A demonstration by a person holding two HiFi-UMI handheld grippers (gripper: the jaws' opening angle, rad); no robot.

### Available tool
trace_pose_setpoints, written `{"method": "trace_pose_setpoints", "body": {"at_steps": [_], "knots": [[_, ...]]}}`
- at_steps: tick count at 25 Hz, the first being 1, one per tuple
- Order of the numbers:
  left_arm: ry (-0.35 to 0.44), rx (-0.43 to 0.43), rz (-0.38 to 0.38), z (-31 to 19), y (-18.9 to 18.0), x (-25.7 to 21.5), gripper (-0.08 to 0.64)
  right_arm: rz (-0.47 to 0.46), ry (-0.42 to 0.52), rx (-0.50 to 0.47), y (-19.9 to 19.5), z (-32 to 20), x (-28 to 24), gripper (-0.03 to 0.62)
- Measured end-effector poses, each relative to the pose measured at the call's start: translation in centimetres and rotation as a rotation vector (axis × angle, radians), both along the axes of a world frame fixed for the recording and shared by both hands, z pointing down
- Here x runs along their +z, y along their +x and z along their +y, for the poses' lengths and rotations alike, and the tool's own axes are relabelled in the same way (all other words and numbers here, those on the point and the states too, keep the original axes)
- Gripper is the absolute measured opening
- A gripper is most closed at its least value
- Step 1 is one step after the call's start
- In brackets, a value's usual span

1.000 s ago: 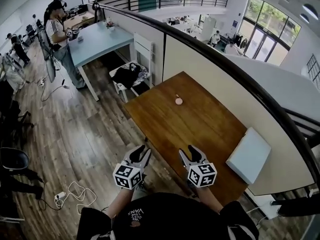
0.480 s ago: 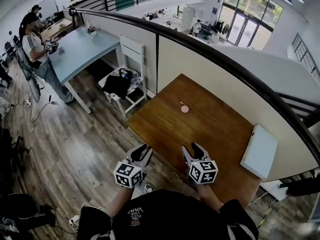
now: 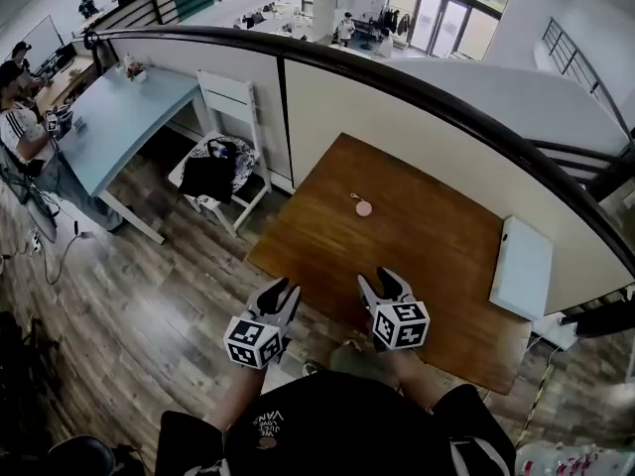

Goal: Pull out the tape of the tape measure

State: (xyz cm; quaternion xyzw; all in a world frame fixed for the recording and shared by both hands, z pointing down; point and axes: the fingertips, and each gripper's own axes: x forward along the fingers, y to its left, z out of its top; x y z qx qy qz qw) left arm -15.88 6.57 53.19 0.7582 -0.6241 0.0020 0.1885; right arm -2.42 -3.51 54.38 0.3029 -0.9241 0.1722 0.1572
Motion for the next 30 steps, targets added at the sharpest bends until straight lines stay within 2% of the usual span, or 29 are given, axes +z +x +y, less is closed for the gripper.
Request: {"method": "trace_pose_setpoints", "body": {"at_steps": [4, 13, 19, 24, 30], "knots": [[-0.018, 0.022, 0.023, -1.6, 0.0, 0.7, 0.100, 0.034, -0.022, 0.033, -0.5, -2.1, 1.0, 0.172], [-0.059, -0.003, 0.032, -6.2, -1.8, 2.5, 0.100, 0.136, -0.067, 0.072, -2.0, -9.9, 5.1, 0.172], [-0.112, -0.032, 0.045, -10.6, -2.7, 5.6, 0.100, 0.176, -0.104, 0.089, -3.9, -16.1, 9.1, 0.172], [-0.175, -0.024, 0.044, -13.7, -2.2, 7.9, 0.100, 0.214, -0.133, 0.064, -5.1, -19.5, 11.7, 0.172], [-0.223, 0.001, 0.011, -17.2, -2.5, 10.8, 0.100, 0.274, -0.098, 0.076, -6.5, -23.4, 14.5, 0.182]]}}
